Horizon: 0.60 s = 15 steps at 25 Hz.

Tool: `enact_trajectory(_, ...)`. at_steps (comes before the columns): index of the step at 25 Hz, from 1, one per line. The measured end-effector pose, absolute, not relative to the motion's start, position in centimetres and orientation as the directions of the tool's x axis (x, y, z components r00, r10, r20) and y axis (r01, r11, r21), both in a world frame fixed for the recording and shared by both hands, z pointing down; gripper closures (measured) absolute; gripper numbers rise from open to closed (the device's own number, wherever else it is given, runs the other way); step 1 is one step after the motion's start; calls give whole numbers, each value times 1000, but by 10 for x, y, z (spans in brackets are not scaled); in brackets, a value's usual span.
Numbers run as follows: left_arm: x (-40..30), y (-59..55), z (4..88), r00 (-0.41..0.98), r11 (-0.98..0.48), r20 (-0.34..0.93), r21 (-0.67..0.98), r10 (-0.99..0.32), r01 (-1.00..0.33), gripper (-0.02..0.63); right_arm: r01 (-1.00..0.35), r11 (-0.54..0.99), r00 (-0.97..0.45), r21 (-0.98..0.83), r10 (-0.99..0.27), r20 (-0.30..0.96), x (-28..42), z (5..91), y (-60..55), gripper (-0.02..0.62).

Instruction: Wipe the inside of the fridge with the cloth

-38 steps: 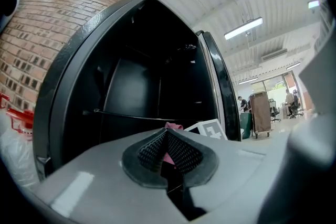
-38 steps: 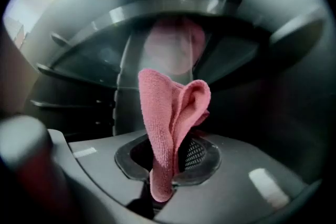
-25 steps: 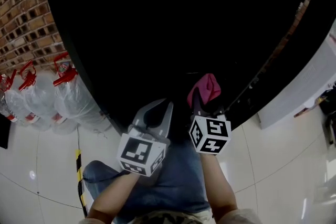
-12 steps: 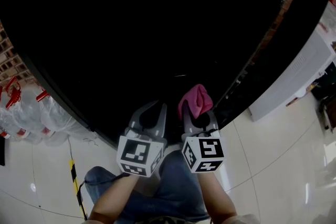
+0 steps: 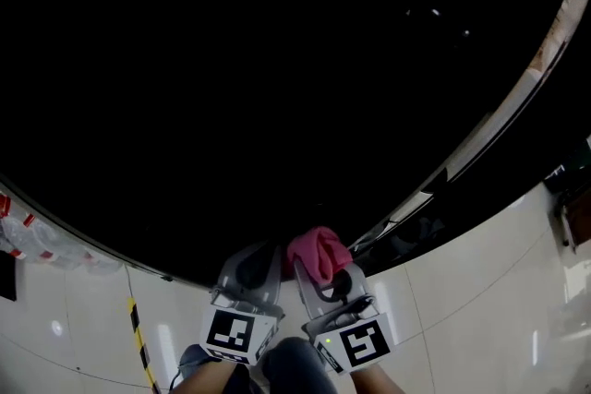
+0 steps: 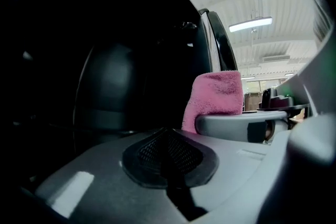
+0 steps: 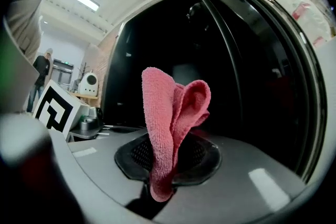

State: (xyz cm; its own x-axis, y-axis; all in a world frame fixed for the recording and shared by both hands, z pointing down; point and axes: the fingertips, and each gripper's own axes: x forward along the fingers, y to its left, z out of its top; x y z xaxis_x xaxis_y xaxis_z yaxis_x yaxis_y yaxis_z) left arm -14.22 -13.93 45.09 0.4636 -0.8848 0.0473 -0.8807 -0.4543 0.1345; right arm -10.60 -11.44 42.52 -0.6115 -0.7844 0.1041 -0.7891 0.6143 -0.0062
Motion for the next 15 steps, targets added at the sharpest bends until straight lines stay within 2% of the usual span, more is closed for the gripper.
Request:
enact_trajectory(3, -142, -126, 405, 456, -440, 67, 169, -887, -882, 627, -770, 638, -632, -6, -762, 136, -108, 383, -101, 528)
enact_trajectory(9, -137, -106, 305, 458, -442, 46, 194, -888, -876, 627, -723, 687, -690, -66, -714, 119, -103, 277, -82, 528)
enact_trajectory(15, -110, -86, 216, 465, -447, 55, 196, -884, -873, 627, -725, 686, -689, -65, -719, 95, -60, 189, -78, 529)
